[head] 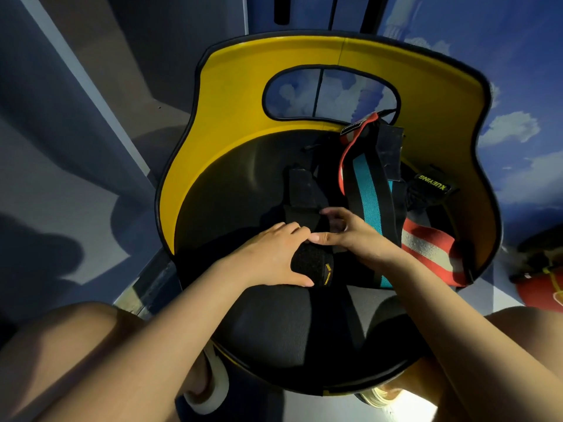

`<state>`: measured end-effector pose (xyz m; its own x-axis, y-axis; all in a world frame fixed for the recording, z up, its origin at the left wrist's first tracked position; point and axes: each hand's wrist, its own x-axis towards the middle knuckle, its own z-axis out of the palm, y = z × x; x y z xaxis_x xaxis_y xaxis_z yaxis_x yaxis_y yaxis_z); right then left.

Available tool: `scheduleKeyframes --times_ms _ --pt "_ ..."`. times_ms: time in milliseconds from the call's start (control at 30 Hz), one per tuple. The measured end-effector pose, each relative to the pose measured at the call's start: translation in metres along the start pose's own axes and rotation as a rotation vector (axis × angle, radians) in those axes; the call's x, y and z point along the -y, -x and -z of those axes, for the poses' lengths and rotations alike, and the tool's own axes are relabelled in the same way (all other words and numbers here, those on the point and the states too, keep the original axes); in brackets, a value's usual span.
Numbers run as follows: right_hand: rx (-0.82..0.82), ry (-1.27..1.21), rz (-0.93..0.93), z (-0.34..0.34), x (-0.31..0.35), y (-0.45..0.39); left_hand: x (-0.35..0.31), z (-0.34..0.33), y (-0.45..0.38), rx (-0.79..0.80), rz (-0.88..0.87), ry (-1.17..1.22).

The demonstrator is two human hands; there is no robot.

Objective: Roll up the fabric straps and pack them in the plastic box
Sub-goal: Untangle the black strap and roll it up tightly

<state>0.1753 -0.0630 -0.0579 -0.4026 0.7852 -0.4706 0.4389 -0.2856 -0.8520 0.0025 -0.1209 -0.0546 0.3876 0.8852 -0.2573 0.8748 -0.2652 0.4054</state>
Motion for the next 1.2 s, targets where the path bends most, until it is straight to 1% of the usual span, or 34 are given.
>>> scheduleKeyframes --times_ms 67,133,167,233,267,367,533,633,733,833,900,1033,1133,1200 --pt "0.105 -0.167 -0.02 0.0 -0.002 -0.006 0.001 0.001 -0.001 0.009 0.003 0.012" --pt "0.164 -0.276 -0.013 -0.001 -0.003 -0.011 0.002 0.001 -0.001 0.021 0.016 0.032" --pt "0.16 -0.352 -0.018 -0.002 -0.003 -0.013 0.003 0.001 -0.001 0.025 0.019 0.042" --pt "0.074 -0.498 -0.03 -0.006 -0.001 -0.02 0.004 0.001 0.0 0.035 0.015 0.049" --pt "0.009 -0.493 -0.024 -0.008 -0.002 -0.026 0.005 0.001 0.001 0.04 0.013 0.049" --pt "-0.186 -0.272 0.049 -0.017 -0.006 -0.048 0.008 0.002 0.003 0.057 0.032 0.064" --pt "-0.272 -0.248 0.102 -0.03 -0.008 -0.06 0.015 0.006 0.0 0.103 0.068 0.126" --pt "-0.265 -0.124 0.177 -0.028 -0.013 -0.065 0.016 0.008 -0.002 0.137 0.091 0.195" --pt "-0.259 0.139 0.224 -0.025 -0.016 -0.071 0.019 0.011 -0.004 0.169 0.117 0.262" --pt "-0.3 0.355 0.261 -0.024 -0.015 -0.075 0.019 0.011 -0.006 0.186 0.131 0.293" --pt "-0.324 0.42 0.251 -0.023 -0.015 -0.078 0.019 0.01 -0.007 0.192 0.146 0.301" --pt "-0.314 0.511 0.183 -0.02 -0.011 -0.078 0.019 0.011 -0.008 0.211 0.171 0.343" --pt "-0.299 0.574 0.257 -0.012 0.002 -0.061 0.02 0.011 -0.008 0.217 0.195 0.368" --pt "-0.242 0.637 0.325 -0.004 0.013 -0.041 0.021 0.011 -0.008 0.208 0.2 0.364"
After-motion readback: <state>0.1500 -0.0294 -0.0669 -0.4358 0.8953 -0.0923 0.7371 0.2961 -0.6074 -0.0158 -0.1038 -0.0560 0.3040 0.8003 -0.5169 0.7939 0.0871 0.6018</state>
